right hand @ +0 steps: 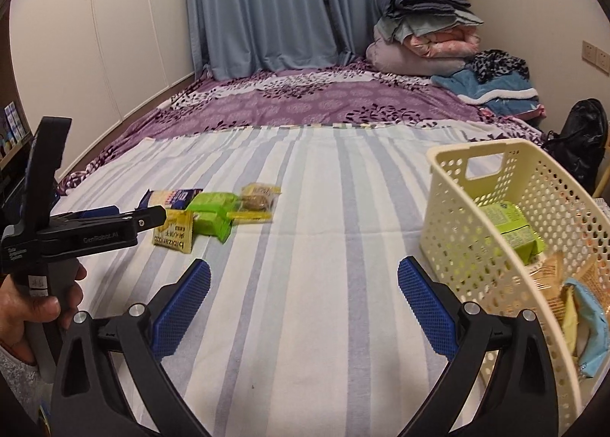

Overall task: Organize snacks
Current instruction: 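Move both tools back over the remaining snacks, then grasp the yellow bibizan cake pack with left tool while right tool grasps the clear bread bag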

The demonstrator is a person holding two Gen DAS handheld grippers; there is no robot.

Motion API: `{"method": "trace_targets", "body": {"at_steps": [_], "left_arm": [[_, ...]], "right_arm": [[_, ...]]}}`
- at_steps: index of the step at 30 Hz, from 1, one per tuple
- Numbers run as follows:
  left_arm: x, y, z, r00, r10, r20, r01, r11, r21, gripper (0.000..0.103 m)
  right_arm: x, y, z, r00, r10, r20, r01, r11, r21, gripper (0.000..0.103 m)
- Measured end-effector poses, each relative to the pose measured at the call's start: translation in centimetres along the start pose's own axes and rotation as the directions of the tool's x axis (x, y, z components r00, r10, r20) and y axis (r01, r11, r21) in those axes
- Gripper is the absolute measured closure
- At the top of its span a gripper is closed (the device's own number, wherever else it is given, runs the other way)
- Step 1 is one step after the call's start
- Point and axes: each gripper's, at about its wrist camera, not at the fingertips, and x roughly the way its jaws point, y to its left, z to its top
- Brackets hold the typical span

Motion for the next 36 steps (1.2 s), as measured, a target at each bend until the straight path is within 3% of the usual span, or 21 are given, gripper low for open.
{"method": "trace_targets", "body": {"at_steps": [10, 18, 21, 23, 25, 36], "left_arm": [[4.7, 0.6, -0.2, 0.996, 0.028, -0.082, -0.028, 1.000, 0.003, 0.004], [6.6, 1.2, 0.0, 0.994, 0.041, -0.103, -0.040, 0.999, 0.005, 0.004], [6.5, 1.1, -0.1, 0.995, 0.053, -0.083, -0.051, 0.998, 0.021, 0.016], [6.3, 1.3, -0.1, 0.995, 0.073, -0.071, -0.071, 0.997, 0.030, 0.034], [5.9, 2.0, 0.0, 0.997, 0.046, -0.064, -0.046, 0.999, 0.001, 0.039], [2.9, 4.1, -0.2, 1.000, 0.003, 0.000, -0.003, 0.996, -0.087, 0.041]], "right_arm": [[1.8, 0.6, -0.7, 0.999, 0.019, -0.048, -0.020, 1.000, -0.011, 0.005], [3.3, 0.7, -0.5, 0.997, 0.027, -0.077, -0.027, 1.000, 0.004, 0.005], [4.0, 1.0, -0.5, 0.996, 0.025, -0.086, -0.025, 1.000, -0.001, 0.005], [4.5, 1.1, -0.4, 0.995, 0.028, -0.092, -0.028, 1.000, -0.003, 0.005], [5.2, 1.2, -0.2, 0.995, 0.029, -0.100, -0.029, 1.000, -0.003, 0.005], [10.5, 2.6, 3.1, 0.993, 0.022, -0.112, -0.026, 0.999, -0.038, 0.005]]}}
